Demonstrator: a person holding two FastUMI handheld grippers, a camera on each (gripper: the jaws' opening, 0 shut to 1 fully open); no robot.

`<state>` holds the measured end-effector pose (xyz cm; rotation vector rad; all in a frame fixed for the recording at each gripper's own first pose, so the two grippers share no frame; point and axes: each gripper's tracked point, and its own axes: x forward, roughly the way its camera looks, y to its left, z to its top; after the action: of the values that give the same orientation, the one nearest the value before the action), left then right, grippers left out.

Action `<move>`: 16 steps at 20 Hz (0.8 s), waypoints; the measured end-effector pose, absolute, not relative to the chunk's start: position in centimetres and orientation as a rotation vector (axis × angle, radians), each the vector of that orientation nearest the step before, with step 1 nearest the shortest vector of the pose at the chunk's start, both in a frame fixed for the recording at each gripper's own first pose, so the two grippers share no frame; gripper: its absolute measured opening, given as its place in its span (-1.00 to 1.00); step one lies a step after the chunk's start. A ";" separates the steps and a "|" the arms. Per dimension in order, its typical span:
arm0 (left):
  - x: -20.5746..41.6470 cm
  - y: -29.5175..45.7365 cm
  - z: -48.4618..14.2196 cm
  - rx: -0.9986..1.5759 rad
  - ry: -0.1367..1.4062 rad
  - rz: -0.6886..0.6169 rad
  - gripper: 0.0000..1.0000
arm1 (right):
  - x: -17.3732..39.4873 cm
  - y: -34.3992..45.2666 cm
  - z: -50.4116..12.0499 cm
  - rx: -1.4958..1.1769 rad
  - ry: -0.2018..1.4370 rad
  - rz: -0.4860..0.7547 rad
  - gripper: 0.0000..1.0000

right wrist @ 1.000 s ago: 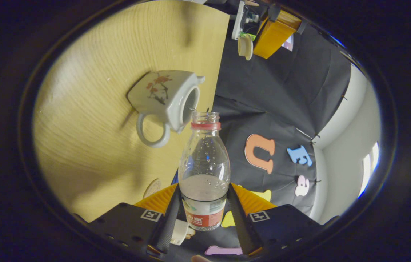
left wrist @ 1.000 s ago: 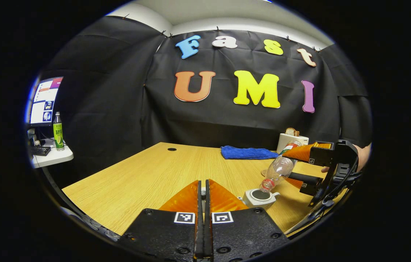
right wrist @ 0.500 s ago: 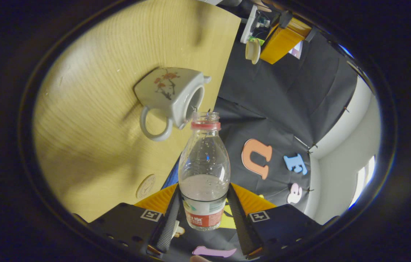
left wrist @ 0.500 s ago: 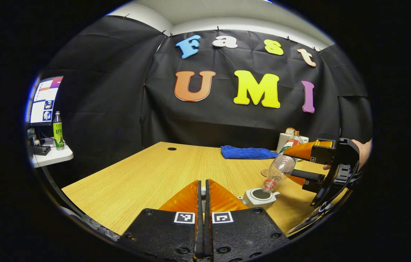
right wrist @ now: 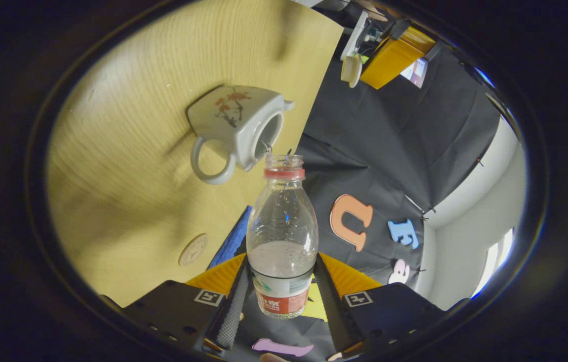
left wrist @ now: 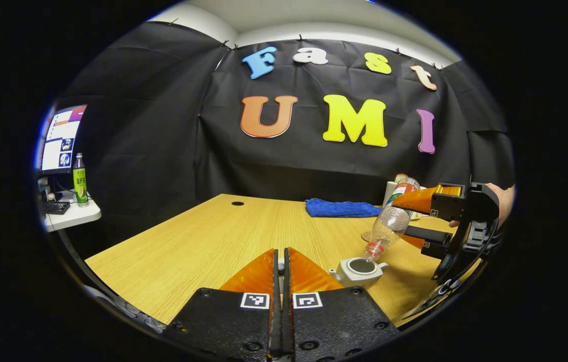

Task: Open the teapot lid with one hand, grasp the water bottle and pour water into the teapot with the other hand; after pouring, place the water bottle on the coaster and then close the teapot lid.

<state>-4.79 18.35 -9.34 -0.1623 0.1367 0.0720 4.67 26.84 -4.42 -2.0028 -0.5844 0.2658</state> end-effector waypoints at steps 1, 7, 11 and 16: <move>-4.8 18.4 -9.4 -0.161 0.138 0.073 -0.94 | 4.8 27.0 -4.4 -2.012 -0.590 0.261 0.45; -4.9 18.4 -9.4 -0.162 0.136 0.071 -0.94 | 4.3 27.5 -3.0 -2.036 -0.638 0.240 0.45; -4.9 18.3 -9.4 -0.159 0.139 0.070 -0.94 | 4.1 27.9 -3.0 -2.058 -0.656 0.234 0.45; -4.9 18.4 -9.4 -0.159 0.139 0.071 -0.94 | 4.1 28.2 -3.0 -2.067 -0.671 0.228 0.45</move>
<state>-4.87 18.35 -9.43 -0.1591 0.1393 0.0710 4.09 28.22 -2.97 -2.0669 -0.6712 0.2281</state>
